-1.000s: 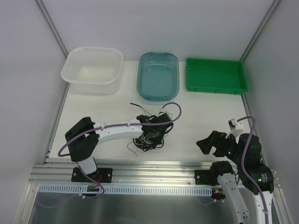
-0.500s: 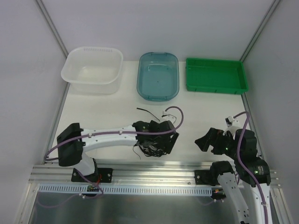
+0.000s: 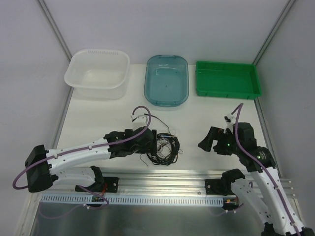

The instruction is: Untangle the cables

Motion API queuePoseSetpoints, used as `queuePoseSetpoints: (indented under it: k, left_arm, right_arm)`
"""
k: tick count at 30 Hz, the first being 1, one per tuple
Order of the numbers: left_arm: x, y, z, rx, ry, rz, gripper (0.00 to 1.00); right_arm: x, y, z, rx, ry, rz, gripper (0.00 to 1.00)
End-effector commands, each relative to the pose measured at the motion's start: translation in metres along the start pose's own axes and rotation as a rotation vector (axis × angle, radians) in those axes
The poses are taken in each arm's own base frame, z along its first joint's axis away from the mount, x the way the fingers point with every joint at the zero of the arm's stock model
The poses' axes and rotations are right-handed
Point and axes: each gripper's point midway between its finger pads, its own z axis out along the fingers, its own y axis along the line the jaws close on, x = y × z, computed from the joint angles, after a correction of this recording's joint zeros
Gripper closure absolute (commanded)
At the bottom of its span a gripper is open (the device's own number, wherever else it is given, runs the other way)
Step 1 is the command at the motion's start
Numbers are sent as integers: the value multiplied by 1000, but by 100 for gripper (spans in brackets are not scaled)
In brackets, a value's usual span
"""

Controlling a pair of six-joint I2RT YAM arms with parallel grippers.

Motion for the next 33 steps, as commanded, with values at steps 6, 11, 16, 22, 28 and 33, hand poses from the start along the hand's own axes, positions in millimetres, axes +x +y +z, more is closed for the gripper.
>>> queuePoseSetpoints:
  k: [6,11,16,22,28,33]
  left_arm:
    - [-3,8,-6,-2,-33,-76,2]
    - [-8,10,4,-46,-36,-70,6]
    - [-17,13,16,-105,-46,-72,16]
    - [-22,14,31,-167,-51,-62,39]
    - [-17,21,36,-193,-54,-94,76]
    - [-26,28,18,-157,-114,-123,100]
  right_arm:
    - [-7,38,44,71,-22,-102,8]
    - [-6,60,73,186,5,-229,17]
    - [-5,85,106,165,13,-223,30]
    - [19,95,144,159,95,-230,34]
    - [53,78,170,209,180,-241,42]
    - [61,57,169,274,196,-261,82]
